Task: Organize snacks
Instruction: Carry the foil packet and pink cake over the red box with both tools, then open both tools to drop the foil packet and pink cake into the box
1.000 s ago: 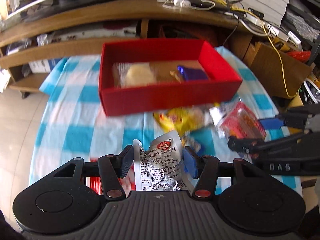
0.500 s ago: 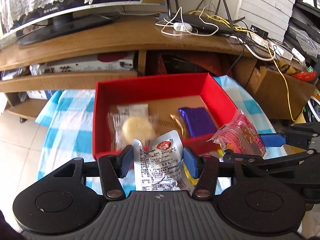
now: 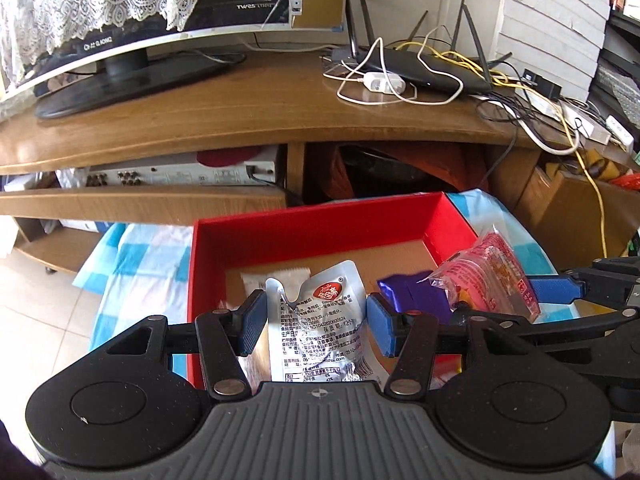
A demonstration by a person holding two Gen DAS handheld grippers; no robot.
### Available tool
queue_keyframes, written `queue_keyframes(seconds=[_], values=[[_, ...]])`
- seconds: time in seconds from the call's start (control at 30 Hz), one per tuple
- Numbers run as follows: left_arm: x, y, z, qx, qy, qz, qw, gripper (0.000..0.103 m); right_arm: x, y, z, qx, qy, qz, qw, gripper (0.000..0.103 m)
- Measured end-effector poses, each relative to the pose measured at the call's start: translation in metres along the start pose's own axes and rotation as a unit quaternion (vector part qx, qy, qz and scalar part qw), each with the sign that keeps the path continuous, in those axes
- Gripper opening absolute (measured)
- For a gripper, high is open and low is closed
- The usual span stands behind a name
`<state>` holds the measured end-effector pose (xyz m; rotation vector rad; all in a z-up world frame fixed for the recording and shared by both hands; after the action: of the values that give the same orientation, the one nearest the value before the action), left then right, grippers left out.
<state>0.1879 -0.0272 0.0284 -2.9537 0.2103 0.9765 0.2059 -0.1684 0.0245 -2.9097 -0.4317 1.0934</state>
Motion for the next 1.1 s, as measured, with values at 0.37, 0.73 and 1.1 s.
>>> queue_keyframes(seconds=[0.37,0.73,1.1], values=[[0.041,-0.005,0.001,0.002,-0.022,-0.022,0.9995,0.062,0.046,0.007,-0.007,0.004,-0.017,0.015,1.0,0.063],[0.065,-0.009,0.013,0.006,-0.047,-0.04,0.998,0.062,0.077,0.008,0.005,0.009,-0.045,0.012,0.999,0.063],[0.072,-0.008,0.018,0.018,-0.055,-0.044,0.9973,0.06,0.087,0.007,0.012,0.005,-0.059,0.01,0.998,0.063]])
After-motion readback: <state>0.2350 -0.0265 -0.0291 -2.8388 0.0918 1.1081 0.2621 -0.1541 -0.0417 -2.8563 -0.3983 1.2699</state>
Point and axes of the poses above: each gripper's, at about its wrist camera, not at the fingertips, and x roughly the way its jaws point, y to its right, z to its underside, the point moved 2 cm from there along x, roughly the way its jaws point, and after that the axes turned 11 degrees about y, right-handed, at the moved point
